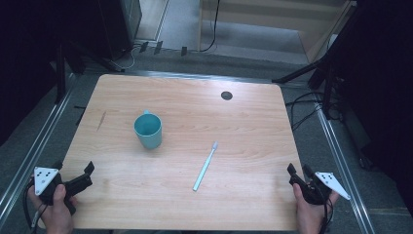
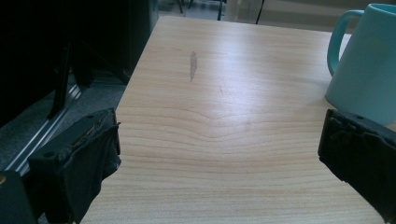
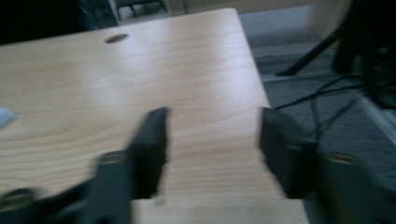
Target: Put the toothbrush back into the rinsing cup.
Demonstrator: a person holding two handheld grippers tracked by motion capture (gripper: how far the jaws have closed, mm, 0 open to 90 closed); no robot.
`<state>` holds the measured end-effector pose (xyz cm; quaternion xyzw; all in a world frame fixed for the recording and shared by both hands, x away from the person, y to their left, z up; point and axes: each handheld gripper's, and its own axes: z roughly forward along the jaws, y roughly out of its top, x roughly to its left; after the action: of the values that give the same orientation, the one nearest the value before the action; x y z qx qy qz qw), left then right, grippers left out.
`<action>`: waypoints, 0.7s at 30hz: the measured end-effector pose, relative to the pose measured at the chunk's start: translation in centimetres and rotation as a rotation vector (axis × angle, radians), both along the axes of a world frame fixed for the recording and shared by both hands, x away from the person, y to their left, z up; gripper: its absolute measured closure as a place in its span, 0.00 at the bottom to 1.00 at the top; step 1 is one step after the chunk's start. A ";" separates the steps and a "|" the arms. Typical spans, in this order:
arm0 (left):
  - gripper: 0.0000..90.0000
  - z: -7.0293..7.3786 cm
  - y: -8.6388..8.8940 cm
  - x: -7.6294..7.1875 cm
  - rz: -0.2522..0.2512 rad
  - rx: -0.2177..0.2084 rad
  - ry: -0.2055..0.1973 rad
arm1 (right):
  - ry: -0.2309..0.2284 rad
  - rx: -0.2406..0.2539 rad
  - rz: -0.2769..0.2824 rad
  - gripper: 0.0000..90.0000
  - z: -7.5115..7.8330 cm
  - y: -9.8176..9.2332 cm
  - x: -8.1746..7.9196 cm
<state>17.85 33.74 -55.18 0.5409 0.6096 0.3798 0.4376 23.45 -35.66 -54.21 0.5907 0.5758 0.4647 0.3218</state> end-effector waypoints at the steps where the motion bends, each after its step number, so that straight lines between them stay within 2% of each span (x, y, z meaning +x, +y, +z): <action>1: 0.00 0.0 0.0 0.0 0.001 -0.003 0.001 | -0.005 0.030 0.029 0.65 0.0 -0.3 0.0; 2: 0.00 0.0 0.0 0.0 0.002 -0.004 0.000 | -0.001 0.062 0.048 0.72 0.1 -0.4 0.0; 3: 0.00 0.0 0.0 0.0 0.002 -0.004 0.000 | -0.001 0.062 0.048 0.72 0.1 -0.4 0.0; 5: 0.00 0.0 0.0 0.0 0.003 0.001 0.002 | 0.011 0.070 0.084 0.81 0.3 -0.5 0.0; 6: 0.00 0.0 0.0 0.0 0.003 0.005 0.002 | 0.033 0.022 0.116 0.87 0.8 0.1 0.0; 7: 0.00 0.0 -0.1 0.0 0.002 0.007 0.006 | 0.033 0.022 0.116 0.87 0.8 0.1 0.0; 8: 0.00 0.0 -0.1 0.1 0.005 0.007 0.005 | 0.051 0.004 0.161 0.94 1.5 0.8 0.0; 9: 0.00 0.0 -0.1 0.1 0.006 0.008 0.006 | 0.055 -0.003 0.176 0.96 1.8 1.2 0.0; 11: 0.00 0.0 -0.1 0.1 0.006 0.012 0.009 | 0.063 -0.014 0.189 0.97 2.3 1.8 0.0; 12: 0.00 0.0 -0.1 0.1 0.004 0.011 0.009 | 0.073 -0.081 0.231 1.00 3.3 3.4 0.1; 13: 0.00 0.0 -0.1 0.1 0.004 0.011 0.009 | 0.073 -0.081 0.231 1.00 3.3 3.4 0.1; 14: 0.00 0.0 -0.1 0.2 0.003 0.008 0.008 | 0.084 -0.125 0.282 1.00 4.0 4.9 0.2; 16: 0.00 0.0 -0.1 0.2 0.003 0.006 0.008 | 0.119 -0.139 0.310 1.00 4.5 6.5 0.4; 18: 0.00 0.0 -0.1 0.2 0.002 0.008 0.011 | 0.127 -0.147 0.322 1.00 4.7 7.1 0.4; 21: 0.00 0.0 -0.1 0.2 0.004 0.011 0.013 | 0.152 -0.188 0.386 1.00 5.4 9.9 0.6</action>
<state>18.07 33.60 -55.16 0.5447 0.6114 0.3804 0.4300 24.04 -25.80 -48.84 0.4704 0.7416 0.4161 0.2359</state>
